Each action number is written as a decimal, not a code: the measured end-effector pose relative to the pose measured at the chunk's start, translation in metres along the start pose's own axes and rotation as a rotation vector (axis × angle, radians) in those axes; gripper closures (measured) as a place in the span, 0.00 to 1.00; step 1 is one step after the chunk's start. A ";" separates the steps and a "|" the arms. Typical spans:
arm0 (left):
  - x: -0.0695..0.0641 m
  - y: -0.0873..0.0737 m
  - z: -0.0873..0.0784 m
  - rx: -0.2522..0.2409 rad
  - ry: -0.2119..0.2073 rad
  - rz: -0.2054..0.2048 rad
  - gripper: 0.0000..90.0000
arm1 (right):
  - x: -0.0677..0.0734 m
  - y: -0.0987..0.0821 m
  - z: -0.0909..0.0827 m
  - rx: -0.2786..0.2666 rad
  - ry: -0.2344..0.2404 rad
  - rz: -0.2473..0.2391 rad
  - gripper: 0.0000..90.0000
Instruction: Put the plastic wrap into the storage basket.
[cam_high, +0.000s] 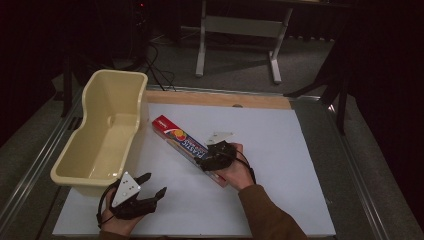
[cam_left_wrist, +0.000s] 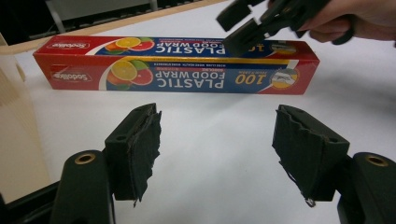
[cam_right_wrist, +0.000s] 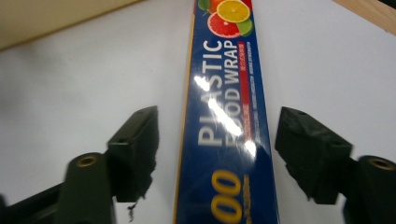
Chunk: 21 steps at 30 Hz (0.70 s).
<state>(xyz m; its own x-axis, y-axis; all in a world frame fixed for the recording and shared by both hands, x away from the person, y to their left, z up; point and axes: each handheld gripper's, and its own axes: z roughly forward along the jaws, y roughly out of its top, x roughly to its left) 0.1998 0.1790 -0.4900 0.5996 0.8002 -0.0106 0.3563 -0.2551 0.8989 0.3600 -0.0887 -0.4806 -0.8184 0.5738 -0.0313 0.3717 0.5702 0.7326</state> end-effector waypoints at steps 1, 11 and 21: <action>0.000 0.000 0.000 0.002 -0.001 0.000 0.35 | 0.000 0.003 0.004 0.010 0.008 -0.012 0.31; 0.000 0.000 0.000 0.004 -0.006 -0.001 0.35 | -0.003 0.035 0.045 0.153 0.028 -0.049 0.25; 0.001 0.000 0.000 0.001 -0.014 -0.007 0.35 | -0.006 0.058 0.079 0.273 0.032 -0.073 0.27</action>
<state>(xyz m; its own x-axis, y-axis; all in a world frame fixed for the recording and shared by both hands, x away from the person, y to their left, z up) 0.2001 0.1803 -0.4901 0.6070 0.7943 -0.0234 0.3615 -0.2498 0.8983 0.4215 -0.0125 -0.4917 -0.8594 0.5087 -0.0526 0.4117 0.7492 0.5188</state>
